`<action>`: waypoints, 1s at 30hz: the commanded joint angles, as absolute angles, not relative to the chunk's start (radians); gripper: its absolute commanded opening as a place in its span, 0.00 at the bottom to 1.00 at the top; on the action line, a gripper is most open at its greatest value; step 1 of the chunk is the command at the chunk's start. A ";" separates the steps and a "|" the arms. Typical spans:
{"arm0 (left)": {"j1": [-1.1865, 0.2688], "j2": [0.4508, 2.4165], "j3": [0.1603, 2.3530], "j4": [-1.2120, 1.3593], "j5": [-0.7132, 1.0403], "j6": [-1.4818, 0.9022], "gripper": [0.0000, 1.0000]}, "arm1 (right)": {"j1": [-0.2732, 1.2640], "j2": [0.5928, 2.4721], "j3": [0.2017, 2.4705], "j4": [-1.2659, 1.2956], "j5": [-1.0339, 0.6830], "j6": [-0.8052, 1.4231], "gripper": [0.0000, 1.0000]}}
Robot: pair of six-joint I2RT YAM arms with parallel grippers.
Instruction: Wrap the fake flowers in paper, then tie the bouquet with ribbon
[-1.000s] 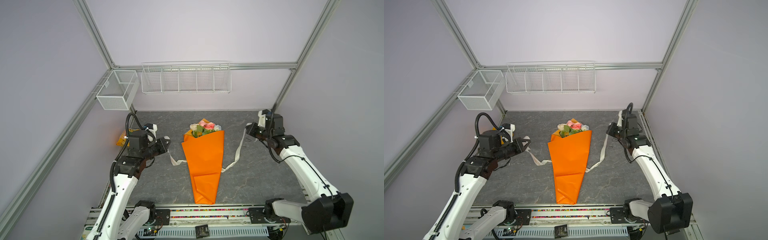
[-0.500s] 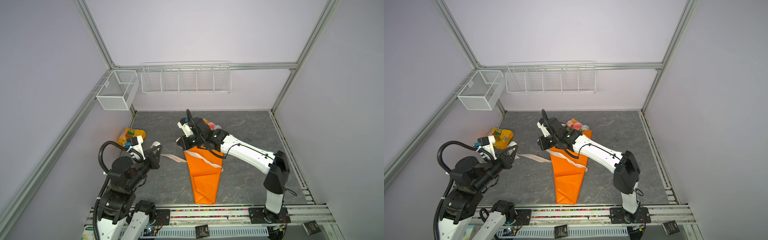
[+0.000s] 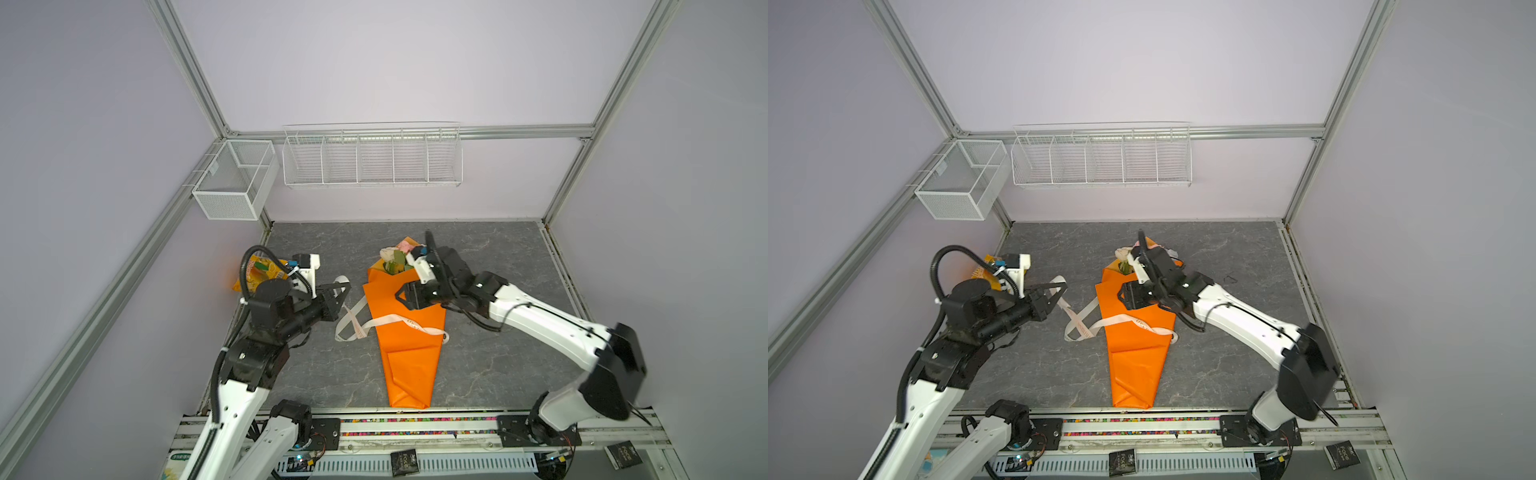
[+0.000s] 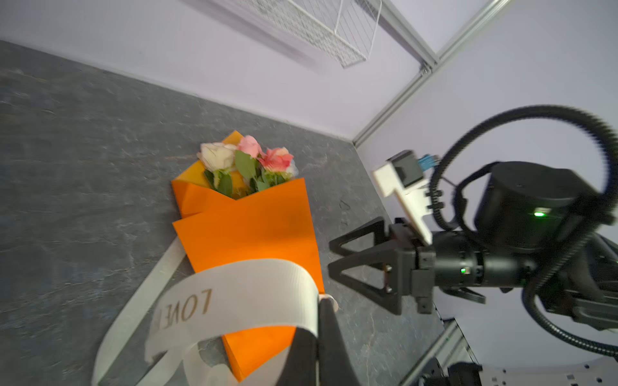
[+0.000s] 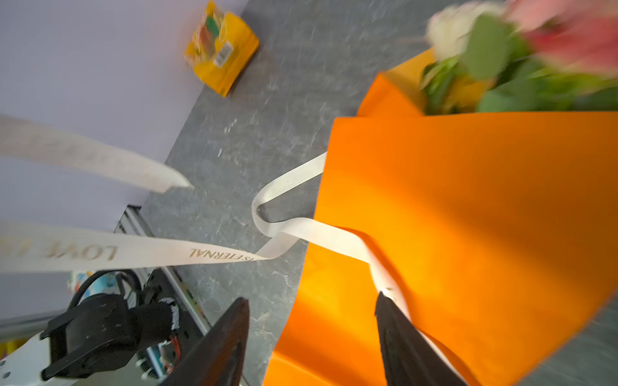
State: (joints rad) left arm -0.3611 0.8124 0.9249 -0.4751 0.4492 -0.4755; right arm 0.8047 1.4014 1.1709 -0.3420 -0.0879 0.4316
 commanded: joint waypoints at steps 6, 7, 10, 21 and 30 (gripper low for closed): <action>-0.691 1.281 1.213 -0.547 0.495 -0.300 0.00 | 0.794 1.046 0.856 -0.214 0.255 0.326 0.61; -0.711 1.344 1.252 -0.566 0.501 -0.281 0.00 | 0.769 1.027 0.838 -0.228 0.247 0.340 0.60; -0.730 1.540 1.379 -0.674 0.522 -0.217 0.00 | 0.704 1.008 0.822 -0.295 0.219 0.384 0.60; -0.747 1.936 1.617 -1.011 0.221 0.003 0.00 | 0.654 1.080 0.731 -0.231 0.099 0.371 0.59; -0.746 1.896 1.558 -1.032 0.120 0.072 0.64 | 0.651 1.217 0.728 -0.112 -0.043 0.384 0.58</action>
